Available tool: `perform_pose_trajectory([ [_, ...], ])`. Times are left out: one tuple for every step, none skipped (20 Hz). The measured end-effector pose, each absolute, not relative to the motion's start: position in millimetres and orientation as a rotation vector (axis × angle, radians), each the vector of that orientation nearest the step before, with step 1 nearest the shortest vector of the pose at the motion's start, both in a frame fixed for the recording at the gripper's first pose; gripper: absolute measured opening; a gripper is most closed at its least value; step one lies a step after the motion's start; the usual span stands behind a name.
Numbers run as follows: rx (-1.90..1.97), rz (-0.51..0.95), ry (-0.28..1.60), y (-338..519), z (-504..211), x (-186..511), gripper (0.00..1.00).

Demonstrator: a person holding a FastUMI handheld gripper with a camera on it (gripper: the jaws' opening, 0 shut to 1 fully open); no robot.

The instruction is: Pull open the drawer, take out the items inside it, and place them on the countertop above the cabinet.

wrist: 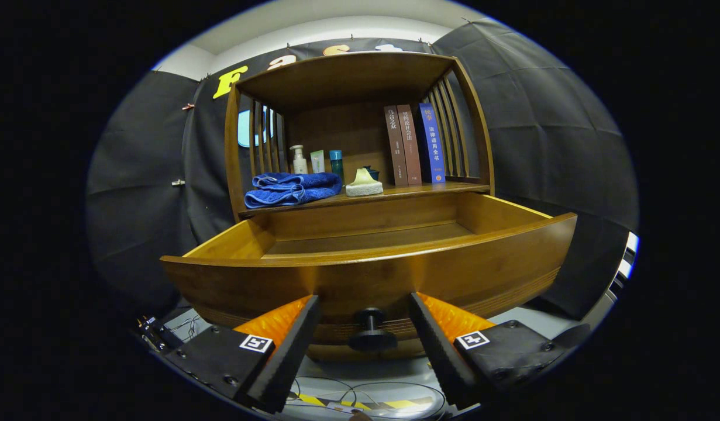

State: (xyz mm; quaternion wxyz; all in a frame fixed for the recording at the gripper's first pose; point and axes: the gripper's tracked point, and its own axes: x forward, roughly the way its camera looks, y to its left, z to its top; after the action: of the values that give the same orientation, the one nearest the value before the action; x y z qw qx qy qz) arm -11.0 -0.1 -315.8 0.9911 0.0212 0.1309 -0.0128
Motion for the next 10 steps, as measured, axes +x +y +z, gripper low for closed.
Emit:
perform_pose_trajectory([
  [0.037, -0.026, 0.264, -1, -315, -11, 0.98],
  [0.037, -0.027, 0.268, -1, -315, -11, 0.98],
  [0.041, -0.029, 0.270, -1, -314, -10, 0.99],
  [0.042, -0.030, 0.274, 0, -314, -6, 0.99],
  [0.042, -0.032, 0.277, -1, -314, -2, 0.99],
  [0.042, -0.032, 0.280, 0, -314, 4, 0.99],
  [0.045, -0.033, 0.283, 0, -314, 12, 0.99],
  [0.049, -0.033, 0.283, 1, -313, 21, 0.99],
  [0.051, -0.034, 0.283, 2, -313, 28, 0.99],
  [0.051, -0.034, 0.280, 1, -314, 36, 0.99],
])
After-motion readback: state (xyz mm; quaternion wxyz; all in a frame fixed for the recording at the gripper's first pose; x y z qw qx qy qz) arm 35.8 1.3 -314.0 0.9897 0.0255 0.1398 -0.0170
